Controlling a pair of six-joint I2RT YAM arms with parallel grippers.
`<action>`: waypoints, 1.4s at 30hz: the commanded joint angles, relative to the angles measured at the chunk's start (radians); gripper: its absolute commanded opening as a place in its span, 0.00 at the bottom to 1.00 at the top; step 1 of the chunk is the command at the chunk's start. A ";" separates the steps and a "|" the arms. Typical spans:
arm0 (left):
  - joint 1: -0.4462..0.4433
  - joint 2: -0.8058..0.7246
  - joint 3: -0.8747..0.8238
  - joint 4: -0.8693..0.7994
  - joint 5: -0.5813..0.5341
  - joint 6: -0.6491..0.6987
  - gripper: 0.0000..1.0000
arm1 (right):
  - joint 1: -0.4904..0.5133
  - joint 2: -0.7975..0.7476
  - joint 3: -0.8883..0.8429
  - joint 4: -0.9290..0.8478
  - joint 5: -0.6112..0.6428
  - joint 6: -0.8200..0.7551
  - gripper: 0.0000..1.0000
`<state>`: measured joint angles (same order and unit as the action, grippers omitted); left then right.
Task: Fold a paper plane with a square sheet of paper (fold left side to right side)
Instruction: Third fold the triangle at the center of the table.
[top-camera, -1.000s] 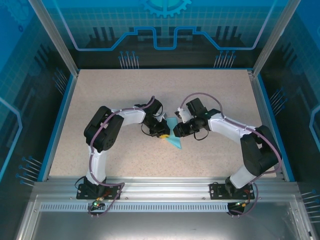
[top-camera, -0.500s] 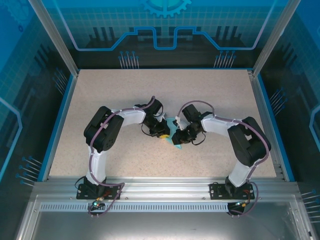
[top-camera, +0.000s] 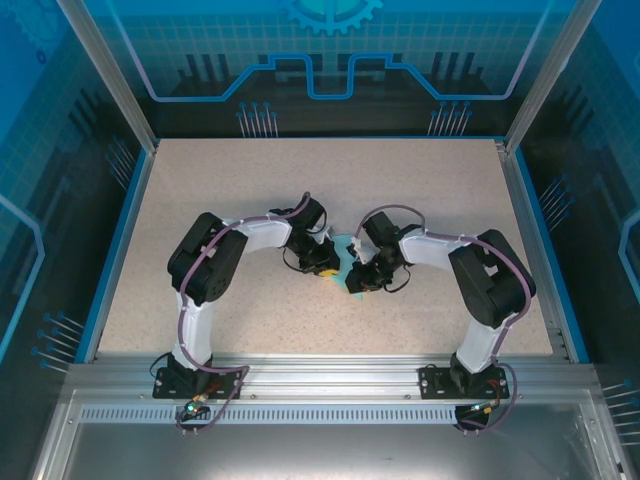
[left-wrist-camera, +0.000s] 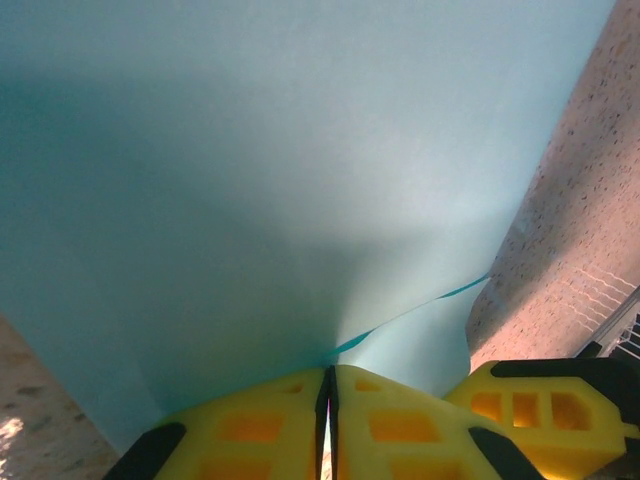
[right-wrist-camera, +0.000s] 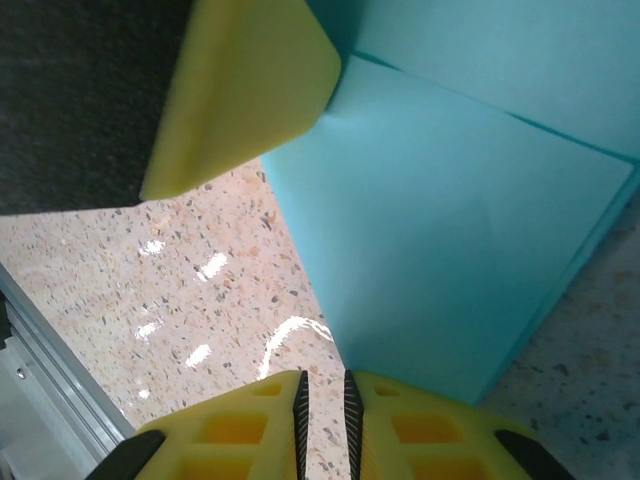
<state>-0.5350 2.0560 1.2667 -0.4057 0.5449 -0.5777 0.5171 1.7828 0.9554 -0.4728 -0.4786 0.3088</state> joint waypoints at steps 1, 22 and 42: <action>-0.028 0.047 -0.034 -0.090 -0.087 0.004 0.13 | 0.012 0.025 -0.011 -0.046 0.014 0.013 0.19; -0.027 0.038 -0.037 -0.085 -0.092 0.002 0.14 | 0.018 -0.044 -0.130 -0.073 -0.009 0.010 0.17; -0.026 0.042 -0.050 -0.081 -0.110 0.002 0.13 | 0.019 -0.124 -0.213 -0.131 0.017 0.026 0.15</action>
<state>-0.5594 2.0556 1.2655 -0.4061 0.5434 -0.5774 0.5175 1.6733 0.7883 -0.4313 -0.4797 0.3222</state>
